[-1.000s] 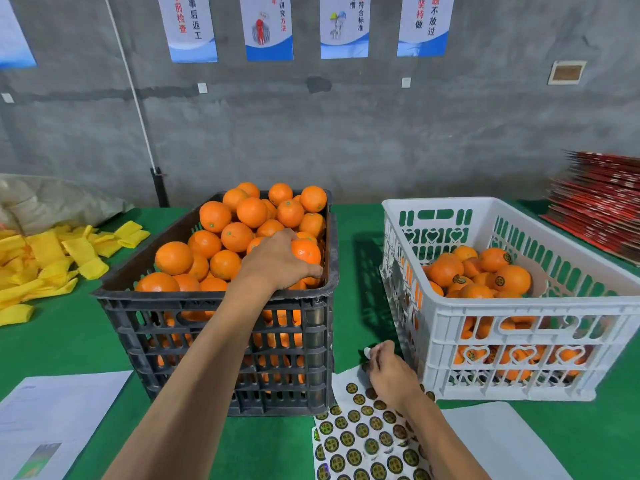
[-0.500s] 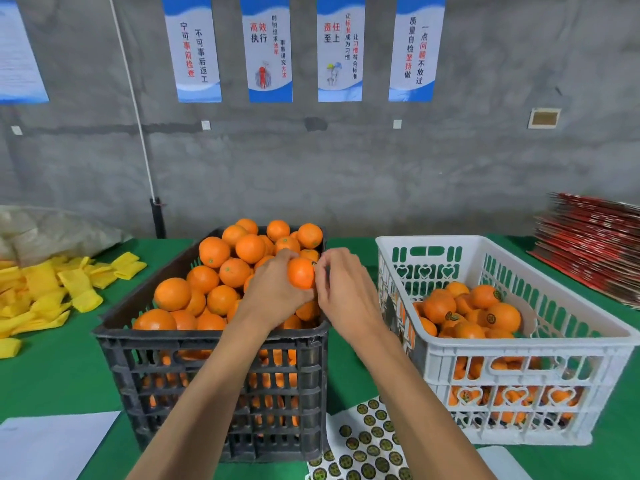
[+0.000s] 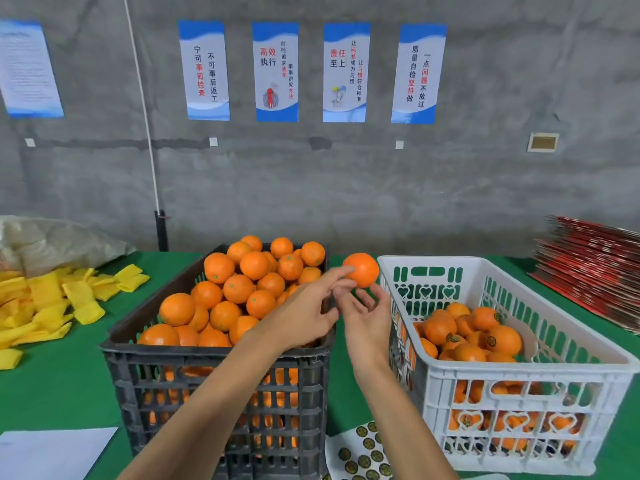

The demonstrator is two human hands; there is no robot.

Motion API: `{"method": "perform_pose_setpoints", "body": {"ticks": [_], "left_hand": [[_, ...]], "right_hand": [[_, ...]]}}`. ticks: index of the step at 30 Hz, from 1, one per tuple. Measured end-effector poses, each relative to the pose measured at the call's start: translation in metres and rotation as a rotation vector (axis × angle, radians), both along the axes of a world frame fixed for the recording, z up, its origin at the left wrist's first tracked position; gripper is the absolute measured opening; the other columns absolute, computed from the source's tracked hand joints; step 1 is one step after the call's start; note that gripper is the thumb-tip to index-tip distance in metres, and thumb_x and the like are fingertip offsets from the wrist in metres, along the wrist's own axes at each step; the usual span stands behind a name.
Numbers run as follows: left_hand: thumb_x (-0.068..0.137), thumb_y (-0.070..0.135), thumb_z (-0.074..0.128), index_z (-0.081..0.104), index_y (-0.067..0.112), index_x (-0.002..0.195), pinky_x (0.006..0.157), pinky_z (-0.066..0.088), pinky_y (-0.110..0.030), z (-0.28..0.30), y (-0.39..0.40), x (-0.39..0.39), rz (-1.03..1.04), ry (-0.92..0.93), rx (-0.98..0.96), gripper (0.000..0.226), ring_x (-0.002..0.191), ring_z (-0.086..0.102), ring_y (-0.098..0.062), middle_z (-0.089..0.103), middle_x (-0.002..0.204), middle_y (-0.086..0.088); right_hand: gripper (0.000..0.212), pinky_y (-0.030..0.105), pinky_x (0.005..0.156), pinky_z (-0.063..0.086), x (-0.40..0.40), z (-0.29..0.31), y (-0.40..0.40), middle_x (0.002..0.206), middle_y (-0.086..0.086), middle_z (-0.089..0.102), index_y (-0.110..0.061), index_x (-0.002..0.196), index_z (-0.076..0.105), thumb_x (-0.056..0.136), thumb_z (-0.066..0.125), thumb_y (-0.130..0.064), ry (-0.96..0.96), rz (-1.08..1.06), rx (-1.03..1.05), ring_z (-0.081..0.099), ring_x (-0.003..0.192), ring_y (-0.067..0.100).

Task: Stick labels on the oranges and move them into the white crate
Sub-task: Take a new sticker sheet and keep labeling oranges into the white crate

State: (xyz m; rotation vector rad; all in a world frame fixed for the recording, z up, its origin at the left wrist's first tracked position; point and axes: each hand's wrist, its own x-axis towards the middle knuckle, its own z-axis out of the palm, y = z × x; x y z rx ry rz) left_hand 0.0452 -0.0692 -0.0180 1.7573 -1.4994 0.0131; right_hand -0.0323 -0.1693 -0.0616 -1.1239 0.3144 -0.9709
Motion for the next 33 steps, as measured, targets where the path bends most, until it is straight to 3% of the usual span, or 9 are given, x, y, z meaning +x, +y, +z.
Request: {"method": "perform_pose_setpoints", "body": {"ticks": [7, 13, 16, 18, 20, 22, 26, 30, 33], "left_hand": [[0.100, 0.014, 0.056, 0.053, 0.027, 0.134, 0.082, 0.055, -0.032, -0.006, 0.010, 0.010, 0.272, -0.075, -0.162, 0.037, 0.103, 0.061, -0.003, 0.063, 0.116, 0.016], [0.099, 0.027, 0.060, 0.063, 0.025, 0.116, 0.075, 0.057, -0.043, -0.010, 0.016, 0.012, 0.472, -0.103, -0.070, 0.018, 0.085, 0.062, -0.005, 0.065, 0.104, 0.016], [0.097, 0.030, 0.062, 0.066, 0.029, 0.107, 0.071, 0.056, -0.043, -0.009, 0.016, 0.012, 0.497, -0.083, -0.061, 0.011, 0.082, 0.060, -0.002, 0.064, 0.092, 0.019], [0.097, 0.033, 0.062, 0.066, 0.033, 0.100, 0.066, 0.056, -0.043, -0.009, 0.017, 0.011, 0.511, -0.068, -0.040, 0.005, 0.078, 0.060, -0.002, 0.063, 0.084, 0.017], [0.097, 0.036, 0.062, 0.066, 0.036, 0.096, 0.062, 0.055, -0.043, -0.009, 0.018, 0.011, 0.520, -0.041, -0.017, 0.004, 0.070, 0.060, -0.003, 0.063, 0.078, 0.013], [0.097, 0.037, 0.061, 0.066, 0.035, 0.094, 0.061, 0.055, -0.043, -0.008, 0.017, 0.011, 0.526, -0.029, 0.011, 0.006, 0.069, 0.060, -0.004, 0.062, 0.075, 0.011], [0.097, 0.037, 0.060, 0.065, 0.034, 0.090, 0.063, 0.052, -0.037, -0.011, 0.014, 0.012, 0.539, -0.047, 0.015, 0.009, 0.077, 0.061, -0.006, 0.061, 0.077, 0.014], [0.098, 0.040, 0.058, 0.064, 0.032, 0.091, 0.055, 0.038, -0.018, -0.014, 0.014, 0.015, 0.541, -0.084, 0.011, 0.012, 0.081, 0.059, -0.006, 0.058, 0.081, 0.016], [0.098, 0.040, 0.059, 0.065, 0.030, 0.090, 0.053, 0.034, -0.020, -0.012, 0.013, 0.016, 0.544, -0.070, 0.029, 0.014, 0.076, 0.056, -0.008, 0.056, 0.075, 0.014]], "right_hand": [[0.035, 0.024, 0.083, 0.052, 0.000, -0.034, 0.000, 0.130, -0.002, 0.065, -0.014, 0.138, 0.050, 0.104, 0.048, -0.005, -0.110, -0.300, 0.263, 0.070, 0.104, 0.007], [0.043, 0.038, 0.103, 0.043, -0.004, -0.110, -0.027, 0.133, 0.022, 0.057, -0.001, 0.140, 0.041, 0.100, 0.055, -0.008, 0.697, -0.285, -0.175, 0.056, 0.120, 0.037], [0.072, 0.037, 0.093, 0.050, 0.008, -0.124, -0.048, 0.140, 0.023, 0.056, -0.006, 0.154, 0.020, 0.099, 0.061, -0.028, 1.030, -0.217, -0.427, 0.062, 0.117, 0.039], [0.084, 0.030, 0.080, 0.055, 0.021, -0.123, -0.059, 0.145, 0.021, 0.050, -0.019, 0.160, 0.005, 0.099, 0.062, -0.025, 1.006, -0.108, -0.406, 0.065, 0.106, 0.035], [0.091, 0.030, 0.100, 0.052, 0.038, -0.121, -0.074, 0.155, 0.019, 0.036, -0.021, 0.162, 0.008, 0.094, 0.067, -0.011, 0.904, -0.031, -0.487, 0.058, 0.121, 0.034], [0.098, 0.035, 0.123, 0.025, 0.060, -0.116, -0.089, 0.167, 0.017, 0.012, -0.022, 0.163, 0.009, 0.089, 0.070, -0.002, 0.931, 0.000, -0.575, 0.036, 0.146, 0.033], [0.087, 0.028, 0.125, 0.010, 0.105, -0.125, -0.116, 0.169, 0.005, -0.020, -0.021, 0.163, 0.012, 0.095, 0.063, -0.001, 1.053, 0.145, -0.657, 0.010, 0.157, 0.025], [0.070, 0.031, 0.123, 0.021, 0.131, -0.145, -0.129, 0.171, 0.005, -0.009, -0.018, 0.160, 0.025, 0.100, 0.062, -0.017, 1.141, 0.182, -0.762, 0.022, 0.154, 0.032], [0.052, 0.037, 0.113, 0.038, 0.136, -0.156, -0.129, 0.163, 0.011, 0.019, -0.018, 0.149, 0.039, 0.100, 0.056, -0.019, 1.140, 0.048, -0.876, 0.047, 0.133, 0.036]]}}
